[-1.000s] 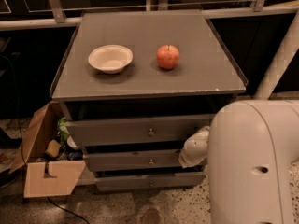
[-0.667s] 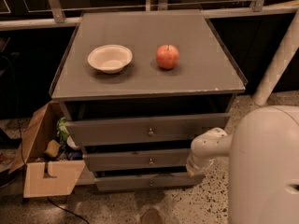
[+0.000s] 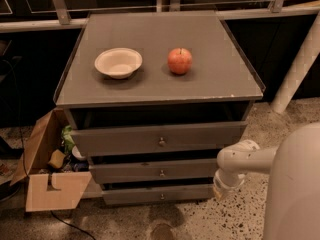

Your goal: Close middle drawer

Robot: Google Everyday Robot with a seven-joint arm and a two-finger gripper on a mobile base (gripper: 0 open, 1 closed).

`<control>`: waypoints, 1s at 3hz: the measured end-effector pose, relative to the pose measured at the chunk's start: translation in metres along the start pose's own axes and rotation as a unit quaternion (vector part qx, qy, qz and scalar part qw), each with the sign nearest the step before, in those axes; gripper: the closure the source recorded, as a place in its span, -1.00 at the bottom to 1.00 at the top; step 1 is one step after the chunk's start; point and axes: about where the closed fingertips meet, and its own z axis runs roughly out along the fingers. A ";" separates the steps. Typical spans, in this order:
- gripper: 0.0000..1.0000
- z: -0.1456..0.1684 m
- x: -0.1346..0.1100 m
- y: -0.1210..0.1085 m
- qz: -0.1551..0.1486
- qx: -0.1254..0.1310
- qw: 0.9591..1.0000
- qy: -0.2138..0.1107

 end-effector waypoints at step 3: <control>-0.68 0.000 0.000 0.000 0.000 0.000 1.000 0.000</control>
Offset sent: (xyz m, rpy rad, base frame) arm 0.0000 0.0000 0.0000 0.0000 0.0000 0.0000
